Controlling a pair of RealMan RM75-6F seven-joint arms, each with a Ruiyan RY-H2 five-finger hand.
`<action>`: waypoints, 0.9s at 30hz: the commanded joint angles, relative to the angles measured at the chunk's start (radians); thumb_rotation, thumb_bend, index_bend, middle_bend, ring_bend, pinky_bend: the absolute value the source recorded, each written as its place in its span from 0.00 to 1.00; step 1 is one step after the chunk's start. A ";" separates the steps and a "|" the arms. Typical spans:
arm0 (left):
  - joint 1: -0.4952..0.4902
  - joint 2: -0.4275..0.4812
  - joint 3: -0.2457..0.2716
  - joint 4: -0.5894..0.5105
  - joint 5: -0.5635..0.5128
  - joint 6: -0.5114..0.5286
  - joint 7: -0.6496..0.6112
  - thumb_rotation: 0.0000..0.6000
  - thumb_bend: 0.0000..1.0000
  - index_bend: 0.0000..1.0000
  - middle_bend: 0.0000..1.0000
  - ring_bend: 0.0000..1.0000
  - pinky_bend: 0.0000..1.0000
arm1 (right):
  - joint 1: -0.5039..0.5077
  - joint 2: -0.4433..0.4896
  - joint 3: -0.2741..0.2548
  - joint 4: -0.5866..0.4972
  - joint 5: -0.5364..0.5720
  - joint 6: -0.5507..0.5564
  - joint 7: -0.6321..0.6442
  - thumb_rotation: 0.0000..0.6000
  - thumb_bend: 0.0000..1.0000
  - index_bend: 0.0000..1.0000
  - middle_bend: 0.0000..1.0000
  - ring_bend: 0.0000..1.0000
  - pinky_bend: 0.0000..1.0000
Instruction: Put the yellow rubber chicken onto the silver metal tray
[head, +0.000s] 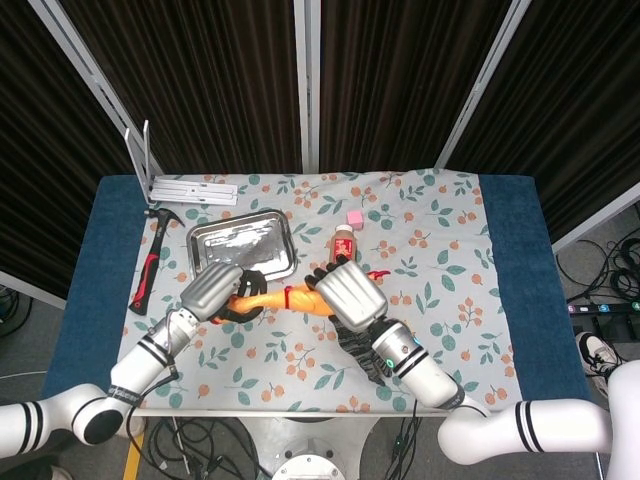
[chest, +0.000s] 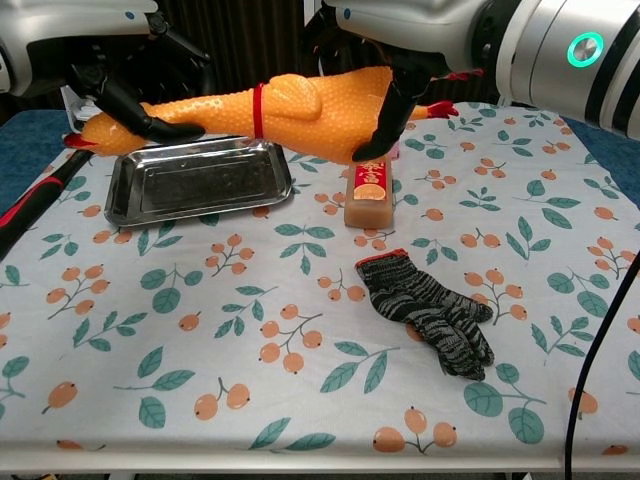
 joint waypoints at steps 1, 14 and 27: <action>0.001 0.001 0.002 -0.006 0.001 0.003 0.006 1.00 0.57 0.74 0.76 0.68 0.72 | 0.001 0.012 0.003 -0.009 0.012 0.008 -0.007 1.00 0.04 0.28 0.39 0.25 0.22; 0.002 -0.001 0.006 -0.012 -0.008 0.013 0.029 1.00 0.57 0.74 0.76 0.68 0.72 | 0.012 0.049 0.007 -0.044 0.053 0.023 -0.017 1.00 0.00 0.03 0.21 0.15 0.20; -0.003 -0.017 0.005 -0.001 -0.029 0.031 0.080 1.00 0.57 0.74 0.76 0.68 0.72 | 0.048 0.004 -0.004 -0.024 0.097 0.022 -0.036 1.00 0.33 0.69 0.76 0.50 0.25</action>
